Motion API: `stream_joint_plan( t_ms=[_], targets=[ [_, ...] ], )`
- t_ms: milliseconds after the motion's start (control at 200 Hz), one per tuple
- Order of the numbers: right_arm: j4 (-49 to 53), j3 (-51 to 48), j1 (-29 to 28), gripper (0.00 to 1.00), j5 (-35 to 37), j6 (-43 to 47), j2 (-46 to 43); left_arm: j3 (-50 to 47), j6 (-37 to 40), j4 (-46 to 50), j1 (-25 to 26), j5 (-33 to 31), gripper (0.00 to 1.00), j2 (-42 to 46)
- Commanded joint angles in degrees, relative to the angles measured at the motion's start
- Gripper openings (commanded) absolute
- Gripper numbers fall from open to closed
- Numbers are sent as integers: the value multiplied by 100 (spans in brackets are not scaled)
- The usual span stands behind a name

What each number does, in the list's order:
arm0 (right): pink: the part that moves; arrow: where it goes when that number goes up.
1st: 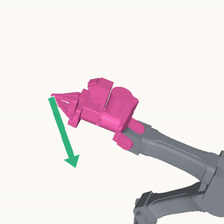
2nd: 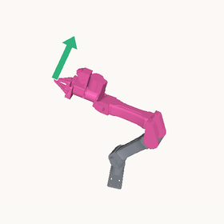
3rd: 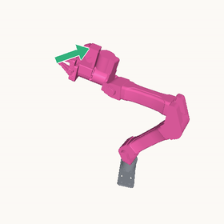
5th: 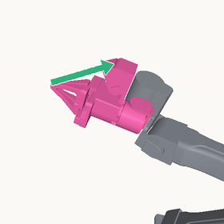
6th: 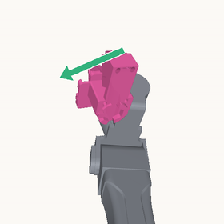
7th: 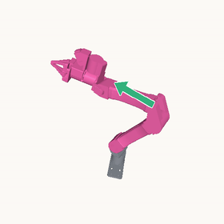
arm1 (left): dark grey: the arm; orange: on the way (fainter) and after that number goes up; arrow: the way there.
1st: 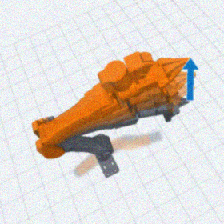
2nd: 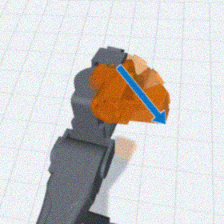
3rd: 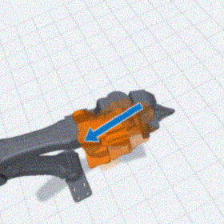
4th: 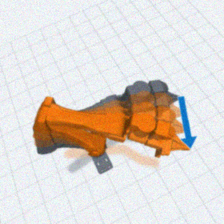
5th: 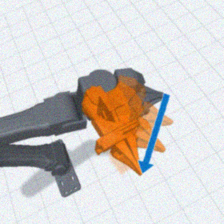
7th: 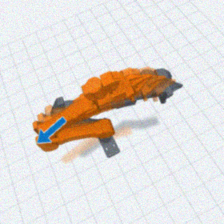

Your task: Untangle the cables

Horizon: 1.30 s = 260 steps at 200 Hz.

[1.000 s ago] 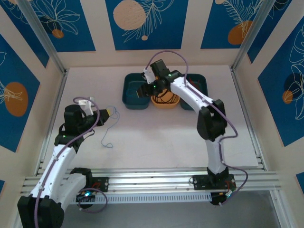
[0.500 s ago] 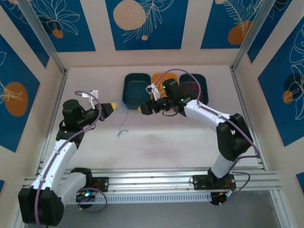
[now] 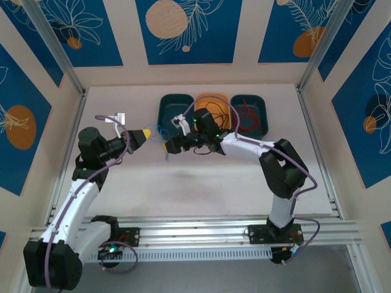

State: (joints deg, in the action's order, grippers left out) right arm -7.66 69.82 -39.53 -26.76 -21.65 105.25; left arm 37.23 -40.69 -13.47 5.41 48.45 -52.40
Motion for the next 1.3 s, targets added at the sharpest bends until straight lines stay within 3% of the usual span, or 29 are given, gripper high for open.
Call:
stream_joint_plan(
  t_ms=[0, 120, 440, 650, 700, 950, 1296],
  targets=[
    [-185, 258, -16, 60, 169, -159, 168, 49, -91, -269, 46, 248, 0, 86],
    [-311, 265, 21, 52, 162, -300, 259, 47, -114, -261, 44, 295, 0, 133],
    [-401, -22, 186, 0, 437, -403, -142, -30, 22, 38, 35, 448, 0, 298],
    [-134, -355, 244, 0, 925, -245, -776, 84, 555, 866, 21, 60, 0, 496],
    [-24, -439, 250, 0, 1093, -188, -966, 129, 765, 1205, 20, -137, 5, 541],
    [605, -736, 261, 0, 1863, 67, -1987, 345, 1461, 2617, 6, -1437, 6, 641],
    [1209, -710, 208, 0, 2545, 315, -2994, 100, 1305, 2872, 3, -2868, 13, 657]
  ],
)
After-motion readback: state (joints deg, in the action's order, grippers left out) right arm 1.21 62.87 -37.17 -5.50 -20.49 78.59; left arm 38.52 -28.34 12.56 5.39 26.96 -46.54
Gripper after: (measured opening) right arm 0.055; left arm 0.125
